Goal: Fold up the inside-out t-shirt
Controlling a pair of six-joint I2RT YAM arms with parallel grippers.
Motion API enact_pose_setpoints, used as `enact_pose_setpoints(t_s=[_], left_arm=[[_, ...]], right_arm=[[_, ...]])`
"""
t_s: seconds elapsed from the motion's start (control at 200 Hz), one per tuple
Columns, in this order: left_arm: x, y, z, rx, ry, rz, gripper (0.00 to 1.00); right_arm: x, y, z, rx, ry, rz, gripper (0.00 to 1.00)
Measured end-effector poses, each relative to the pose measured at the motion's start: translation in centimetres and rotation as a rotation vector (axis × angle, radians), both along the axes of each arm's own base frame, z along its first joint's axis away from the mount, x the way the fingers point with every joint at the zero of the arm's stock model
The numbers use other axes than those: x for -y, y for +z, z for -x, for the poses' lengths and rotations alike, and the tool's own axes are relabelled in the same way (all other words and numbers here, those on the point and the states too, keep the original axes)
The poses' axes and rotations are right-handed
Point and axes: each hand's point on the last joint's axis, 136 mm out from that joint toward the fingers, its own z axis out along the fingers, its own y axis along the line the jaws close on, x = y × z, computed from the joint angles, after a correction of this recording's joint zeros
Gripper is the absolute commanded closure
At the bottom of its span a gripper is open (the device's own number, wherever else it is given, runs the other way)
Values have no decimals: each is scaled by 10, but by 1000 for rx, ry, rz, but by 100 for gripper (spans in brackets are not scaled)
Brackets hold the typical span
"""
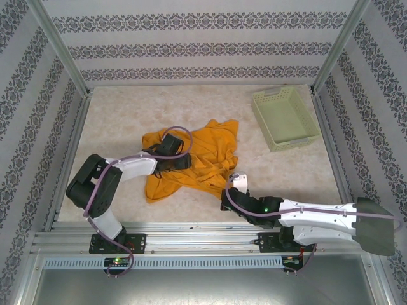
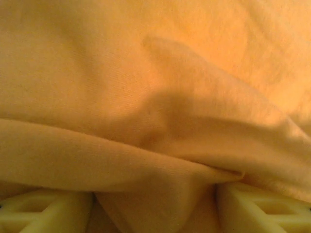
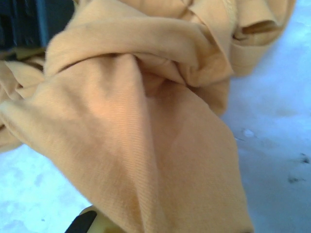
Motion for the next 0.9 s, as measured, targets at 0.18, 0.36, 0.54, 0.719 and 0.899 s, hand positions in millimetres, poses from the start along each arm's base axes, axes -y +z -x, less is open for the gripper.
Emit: enact_pose_setpoints(t_s=[0.18, 0.36, 0.54, 0.719, 0.899], left_arm=[[-30, -6, -11, -19, 137, -46, 43], [-78, -5, 22, -31, 296, -110, 51], [-123, 9, 64, 0, 443, -143, 52], [-129, 41, 78, 106, 425, -97, 44], [-63, 80, 50, 186, 163, 0, 37]], right_arm=[[12, 7, -7, 18, -50, -8, 100], [18, 8, -41, -1, -101, -50, 100], [-11, 11, -72, -34, -35, 24, 100], [-33, 12, -90, -34, 32, 44, 100], [-36, -1, -82, -66, 82, 48, 100]])
